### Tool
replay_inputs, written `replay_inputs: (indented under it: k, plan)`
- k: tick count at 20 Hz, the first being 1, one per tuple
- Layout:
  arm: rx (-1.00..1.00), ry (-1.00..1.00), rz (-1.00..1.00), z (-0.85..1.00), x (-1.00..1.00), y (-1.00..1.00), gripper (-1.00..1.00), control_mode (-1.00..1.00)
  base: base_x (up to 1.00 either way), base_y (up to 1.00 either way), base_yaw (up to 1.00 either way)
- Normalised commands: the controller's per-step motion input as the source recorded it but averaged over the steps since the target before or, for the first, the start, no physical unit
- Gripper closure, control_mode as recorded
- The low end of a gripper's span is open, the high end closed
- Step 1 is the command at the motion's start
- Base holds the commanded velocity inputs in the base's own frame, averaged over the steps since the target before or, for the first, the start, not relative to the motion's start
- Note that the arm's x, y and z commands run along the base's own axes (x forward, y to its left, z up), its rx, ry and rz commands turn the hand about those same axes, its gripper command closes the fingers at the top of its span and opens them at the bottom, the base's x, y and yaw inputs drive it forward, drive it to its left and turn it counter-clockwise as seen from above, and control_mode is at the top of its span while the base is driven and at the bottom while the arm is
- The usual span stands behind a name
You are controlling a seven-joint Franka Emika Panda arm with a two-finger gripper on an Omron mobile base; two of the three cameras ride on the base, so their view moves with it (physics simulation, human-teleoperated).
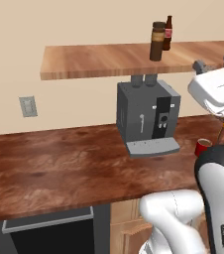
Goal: Pick the cinnamon and honey bottle from the shelves and place them next to the mug.
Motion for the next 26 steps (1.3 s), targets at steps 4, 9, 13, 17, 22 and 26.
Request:
replay_inputs:
  k: [4, 9, 13, 17, 22, 26]
  plan:
    - [-0.08, 0.19, -0.29, 0.0, 0.66, 0.0, -1.0, -1.0, 0.0, 0.0, 0.0]
    - [-0.05, 0.27, -0.26, 0.0, 0.48, -0.01, -1.0, -1.0, 0.0, 0.0, 0.0]
    - [-0.02, 0.3, -0.23, 0.0, 0.4, -0.09, -1.0, -1.0, 0.0, 0.0, 0.0]
    - [0.0, 0.2, -0.18, 0.0, 0.35, -0.13, -1.0, -1.0, 0.0, 0.0, 0.0]
    - [0.0, 0.02, -0.03, 0.0, 0.03, -0.04, -1.0, -1.0, 0.0, 0.0, 0.0]
    - [0.0, 0.0, 0.02, -0.03, 0.15, -0.18, -1.0, -1.0, 0.0, 0.0, 0.0]
